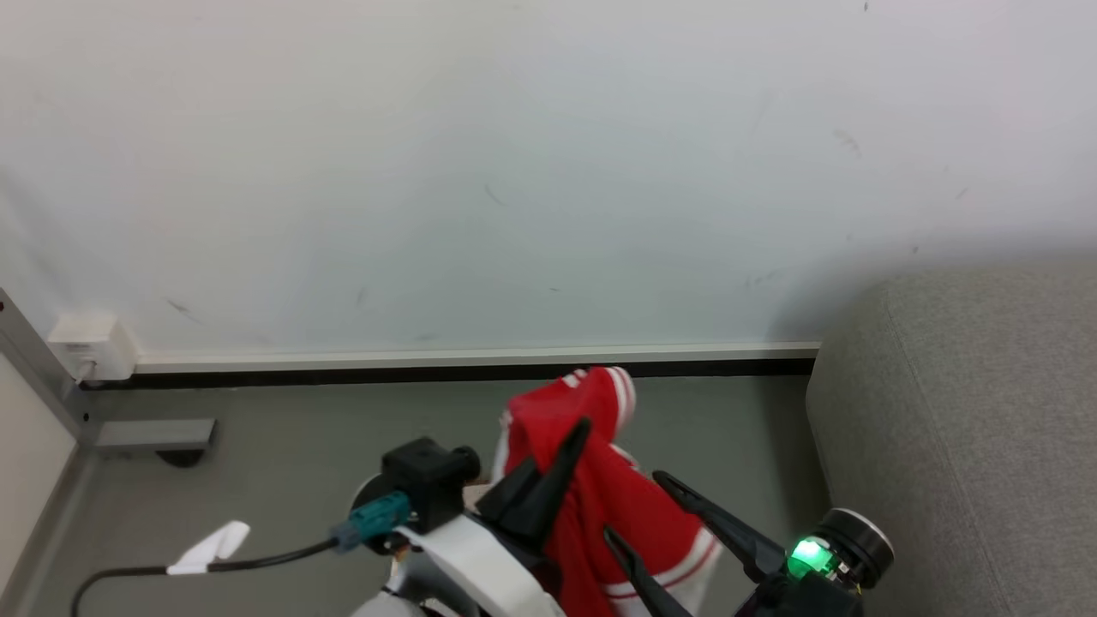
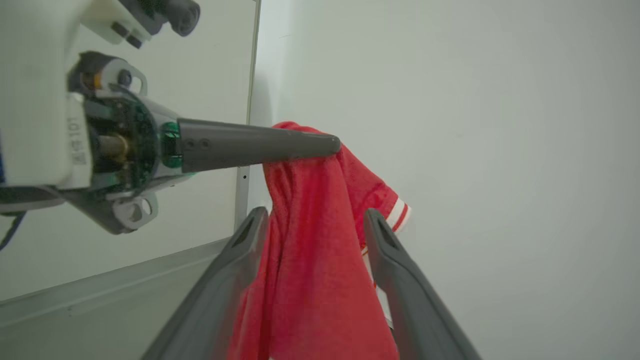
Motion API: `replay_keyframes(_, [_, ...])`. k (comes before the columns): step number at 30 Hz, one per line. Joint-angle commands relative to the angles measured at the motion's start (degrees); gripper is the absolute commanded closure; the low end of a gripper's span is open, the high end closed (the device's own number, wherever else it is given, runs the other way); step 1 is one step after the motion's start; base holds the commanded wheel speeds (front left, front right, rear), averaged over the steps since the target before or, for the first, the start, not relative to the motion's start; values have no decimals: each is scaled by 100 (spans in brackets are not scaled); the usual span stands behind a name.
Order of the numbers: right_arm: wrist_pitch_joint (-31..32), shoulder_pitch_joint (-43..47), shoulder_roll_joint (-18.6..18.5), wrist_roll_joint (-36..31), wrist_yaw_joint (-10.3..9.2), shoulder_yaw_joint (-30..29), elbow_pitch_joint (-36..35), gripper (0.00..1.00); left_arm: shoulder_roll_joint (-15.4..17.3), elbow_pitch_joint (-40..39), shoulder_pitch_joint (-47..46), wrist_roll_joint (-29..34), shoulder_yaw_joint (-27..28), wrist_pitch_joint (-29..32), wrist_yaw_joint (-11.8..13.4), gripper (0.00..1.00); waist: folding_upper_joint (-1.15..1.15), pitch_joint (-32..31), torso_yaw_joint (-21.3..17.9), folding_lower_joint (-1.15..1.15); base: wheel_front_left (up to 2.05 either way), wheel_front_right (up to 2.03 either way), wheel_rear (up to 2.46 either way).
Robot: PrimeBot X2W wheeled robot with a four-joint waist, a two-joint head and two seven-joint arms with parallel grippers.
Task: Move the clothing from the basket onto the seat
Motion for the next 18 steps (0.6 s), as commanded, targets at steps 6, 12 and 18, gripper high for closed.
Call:
replay_keyframes(6, [2, -352, -58, -66, -14, 102, 405, 0, -204, -261, -135, 38, -328, 186, -98, 100, 0, 16, 53, 0, 0, 0, 0])
replay_keyframes(12, [3, -298, -17, -27, -14, 81, 728, 0, -287, -460, -70, -88, -503, 316, -159, 100, 0, 0, 37, 0, 0, 0, 0])
replay_keyframes(18, [3, -286, 135, 231, -14, -111, 938, 100, -269, -675, -12, -118, -614, 436, -189, 100, 0, -19, 1, 0, 0, 0, 0])
